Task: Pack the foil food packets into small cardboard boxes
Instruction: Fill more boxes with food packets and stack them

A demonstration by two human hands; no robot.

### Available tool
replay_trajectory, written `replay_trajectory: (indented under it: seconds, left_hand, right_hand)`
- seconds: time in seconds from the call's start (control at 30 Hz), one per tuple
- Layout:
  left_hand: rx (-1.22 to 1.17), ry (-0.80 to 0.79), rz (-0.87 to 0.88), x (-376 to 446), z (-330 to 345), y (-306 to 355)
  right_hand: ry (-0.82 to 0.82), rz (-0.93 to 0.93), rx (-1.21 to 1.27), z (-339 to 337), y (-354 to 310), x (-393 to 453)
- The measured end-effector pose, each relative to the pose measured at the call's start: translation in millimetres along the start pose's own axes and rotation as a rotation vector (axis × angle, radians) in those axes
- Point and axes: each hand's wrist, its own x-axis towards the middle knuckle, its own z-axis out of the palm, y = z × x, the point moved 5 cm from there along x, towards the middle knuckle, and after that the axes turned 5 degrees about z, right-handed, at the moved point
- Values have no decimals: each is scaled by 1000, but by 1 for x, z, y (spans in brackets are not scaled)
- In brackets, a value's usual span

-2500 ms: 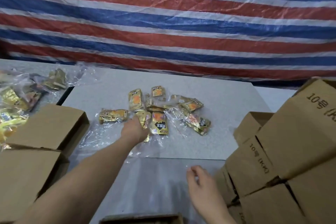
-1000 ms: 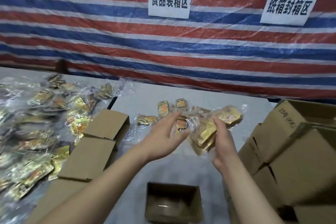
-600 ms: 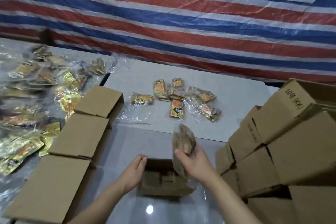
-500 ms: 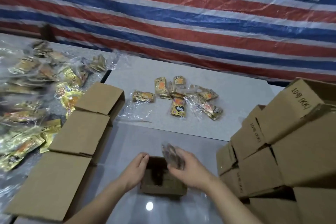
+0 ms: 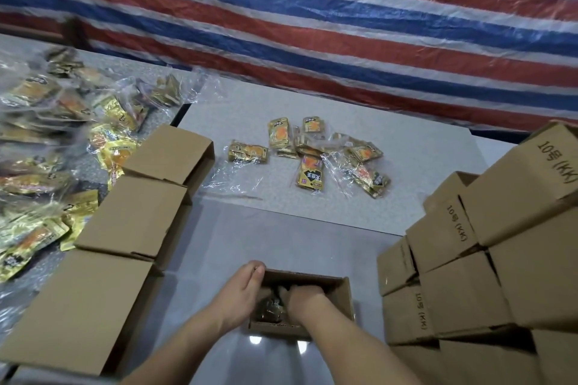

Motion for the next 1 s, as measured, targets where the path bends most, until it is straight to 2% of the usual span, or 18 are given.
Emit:
replay_trajectory:
  seconds: [0.1,0.13,0.27,0.33,0.4,0.5,0.57,0.63,0.77,0.83,1.0]
  left_hand:
    - [10,-9,-13,0,-1,0]
    - [21,-13,-13,1,-1,0]
    - [-13,-7,-7,0,-1,-1]
    - [-19,-22,-11,-1,-1,-2]
    - [-4,-33,-13,-2,0,-4]
    - [18,-35,2,-2,2,-3]
    - [25,-37,9,-2,2,-1]
    - [31,-33,12,-2,2,0]
    - [24,-41,9,-1,3,-4]
    - [42,-61,7,-2,7,-8]
    - [37,-61,-9,-3,10,-11]
  right_hand:
    - [-12,-25,320,-12,9,-17]
    - [-7,-26,345,-17,13,-23]
    - [-42,76,9,-20,28,-33]
    - [-88,109,-31,-11,30,-28]
    - [-106,135,49,1,28,-25]
    - [11,156,311,-4,26,-21]
    - [9,153,443,-10,27,-21]
    - [15,95,460,-16,25,-22]
    - [-20,-22,329,-7,12,-19]
    - [-96,6,284,10,1,-13]
    - [-77,75,385,19,-3,-16]
